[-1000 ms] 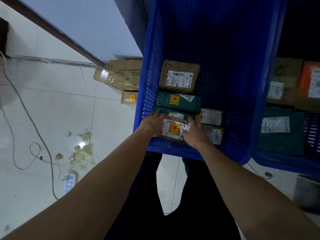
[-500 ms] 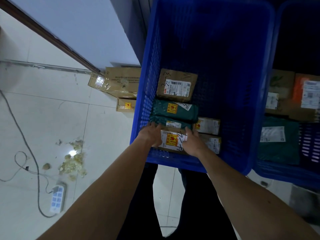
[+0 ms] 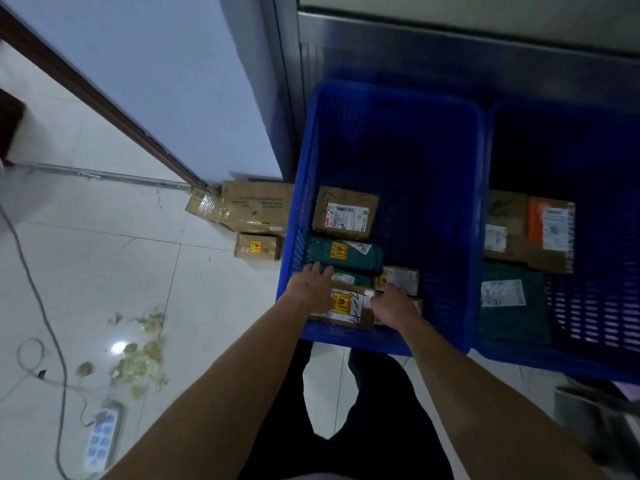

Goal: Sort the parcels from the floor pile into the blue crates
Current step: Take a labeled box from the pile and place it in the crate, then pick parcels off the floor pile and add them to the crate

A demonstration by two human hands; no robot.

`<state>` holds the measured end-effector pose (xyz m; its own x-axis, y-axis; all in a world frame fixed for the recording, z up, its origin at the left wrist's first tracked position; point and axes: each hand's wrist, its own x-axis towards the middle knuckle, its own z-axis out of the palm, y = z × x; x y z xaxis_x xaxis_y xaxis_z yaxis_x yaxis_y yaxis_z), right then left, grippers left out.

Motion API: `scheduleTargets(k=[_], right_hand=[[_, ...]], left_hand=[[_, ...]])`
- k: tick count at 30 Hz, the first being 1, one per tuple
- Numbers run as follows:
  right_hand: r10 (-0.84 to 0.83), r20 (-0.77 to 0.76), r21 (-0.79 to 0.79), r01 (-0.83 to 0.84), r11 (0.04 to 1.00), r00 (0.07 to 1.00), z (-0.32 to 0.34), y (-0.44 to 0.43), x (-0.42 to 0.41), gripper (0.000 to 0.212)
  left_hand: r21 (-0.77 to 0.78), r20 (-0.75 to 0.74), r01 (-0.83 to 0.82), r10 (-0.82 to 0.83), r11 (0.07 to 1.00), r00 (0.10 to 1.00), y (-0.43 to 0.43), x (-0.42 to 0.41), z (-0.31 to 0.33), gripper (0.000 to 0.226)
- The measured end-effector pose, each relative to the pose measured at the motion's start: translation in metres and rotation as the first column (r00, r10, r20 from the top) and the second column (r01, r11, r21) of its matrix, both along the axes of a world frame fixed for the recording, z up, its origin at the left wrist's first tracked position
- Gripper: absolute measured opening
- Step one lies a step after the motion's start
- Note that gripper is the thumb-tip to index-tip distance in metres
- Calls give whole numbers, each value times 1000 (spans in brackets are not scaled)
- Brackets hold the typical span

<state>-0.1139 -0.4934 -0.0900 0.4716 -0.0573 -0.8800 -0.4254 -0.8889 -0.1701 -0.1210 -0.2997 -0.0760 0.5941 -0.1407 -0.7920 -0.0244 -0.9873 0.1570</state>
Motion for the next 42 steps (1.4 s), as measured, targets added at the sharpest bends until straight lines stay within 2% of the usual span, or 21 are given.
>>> scheduleTargets(k=[1, 4, 9, 13, 19, 21, 23, 25, 28, 35, 39, 42], right_hand=[[8, -20, 3, -8, 1000, 1000, 9, 1, 1, 61], [-10, -6, 53, 10, 999, 1000, 32, 6, 0, 29], [-6, 27, 86, 3, 996, 1000, 81, 20, -10, 32], [-5, 56, 89, 0, 996, 998, 114, 29, -14, 35], [-10, 140, 65, 0, 998, 990, 128, 32, -20, 34], [33, 166, 44, -41, 998, 986, 130, 34, -23, 35], [166, 170, -32, -162, 986, 971, 136, 38, -30, 31], [316, 161, -114, -300, 947, 935, 143, 43, -35, 25], [421, 194, -119, -405, 907, 886, 153, 51, -38, 24], [472, 309, -62, -478, 876, 826, 159, 83, -38, 39], [496, 336, -72, -503, 861, 801, 160, 108, -59, 27], [557, 303, -46, -572, 819, 773, 152, 121, -80, 28]], left_hand=[[-15, 9, 1, -1, 1000, 1000, 2, 2, 9, 79], [-72, 58, -27, 31, 997, 998, 11, 8, 35, 76], [-136, 128, -3, 20, 991, 992, 30, 21, 74, 64], [-80, 156, 94, -81, 992, 984, 38, 38, 102, 55], [-38, 137, 106, -100, 994, 985, 49, 49, 123, 38], [2, 141, 137, -136, 991, 981, 54, 48, 132, 34], [20, 137, 138, -140, 990, 981, 62, 44, 142, 28], [42, 141, 90, -96, 995, 985, 72, 38, 146, 21], [50, 187, 7, -16, 999, 982, 88, 19, 156, 23], [98, 265, -185, 153, 978, 952, 125, -48, 173, 35], [122, 269, -239, 200, 963, 942, 145, -91, 173, 41], [151, 237, -262, 223, 953, 946, 157, -116, 174, 43]])
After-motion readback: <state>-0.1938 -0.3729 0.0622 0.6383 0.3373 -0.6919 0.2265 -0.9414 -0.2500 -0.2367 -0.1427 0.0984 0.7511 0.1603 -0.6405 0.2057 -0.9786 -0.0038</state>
